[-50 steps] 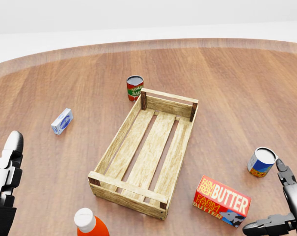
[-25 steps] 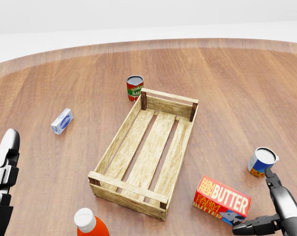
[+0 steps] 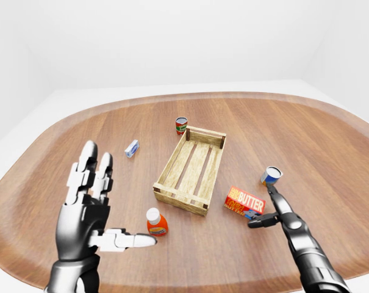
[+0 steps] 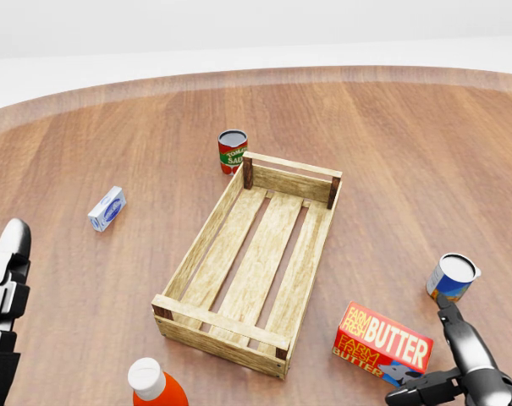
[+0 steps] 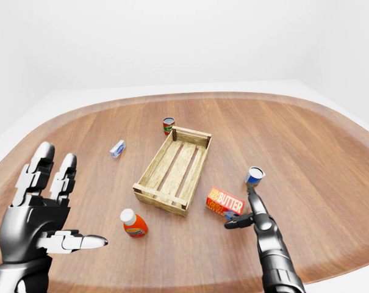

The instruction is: Pick up the butter and put it in the tray.

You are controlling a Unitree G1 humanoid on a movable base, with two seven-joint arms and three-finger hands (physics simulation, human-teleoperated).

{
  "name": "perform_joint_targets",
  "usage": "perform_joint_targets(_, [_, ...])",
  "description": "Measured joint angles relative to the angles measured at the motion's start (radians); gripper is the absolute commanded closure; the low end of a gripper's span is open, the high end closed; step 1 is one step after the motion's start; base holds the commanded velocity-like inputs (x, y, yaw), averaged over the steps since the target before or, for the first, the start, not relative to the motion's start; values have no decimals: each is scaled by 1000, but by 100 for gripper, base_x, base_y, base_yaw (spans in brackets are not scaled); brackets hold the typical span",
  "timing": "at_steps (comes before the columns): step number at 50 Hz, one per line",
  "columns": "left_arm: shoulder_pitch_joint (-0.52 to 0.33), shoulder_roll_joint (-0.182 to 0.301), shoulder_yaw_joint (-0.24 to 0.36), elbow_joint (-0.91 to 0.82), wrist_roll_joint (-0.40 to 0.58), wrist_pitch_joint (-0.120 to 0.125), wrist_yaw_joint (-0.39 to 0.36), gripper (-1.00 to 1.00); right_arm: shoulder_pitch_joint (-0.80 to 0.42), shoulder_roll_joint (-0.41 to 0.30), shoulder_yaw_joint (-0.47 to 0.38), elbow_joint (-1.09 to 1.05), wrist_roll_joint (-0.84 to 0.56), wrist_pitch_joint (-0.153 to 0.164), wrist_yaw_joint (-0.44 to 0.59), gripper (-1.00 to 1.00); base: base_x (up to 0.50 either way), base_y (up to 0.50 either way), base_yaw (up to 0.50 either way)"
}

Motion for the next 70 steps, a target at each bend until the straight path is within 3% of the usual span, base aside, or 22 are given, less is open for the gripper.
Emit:
perform_joint_targets(36, [-10,9,-18,25,14,0,16,-100,-120,-15,46,255,24,0,-43,-100,0,0,0])
perform_joint_targets(70, [-6,4,-3,7,0,0,4,-100,-153,-2,64,263,-6,0,-56,-100,0,0,0])
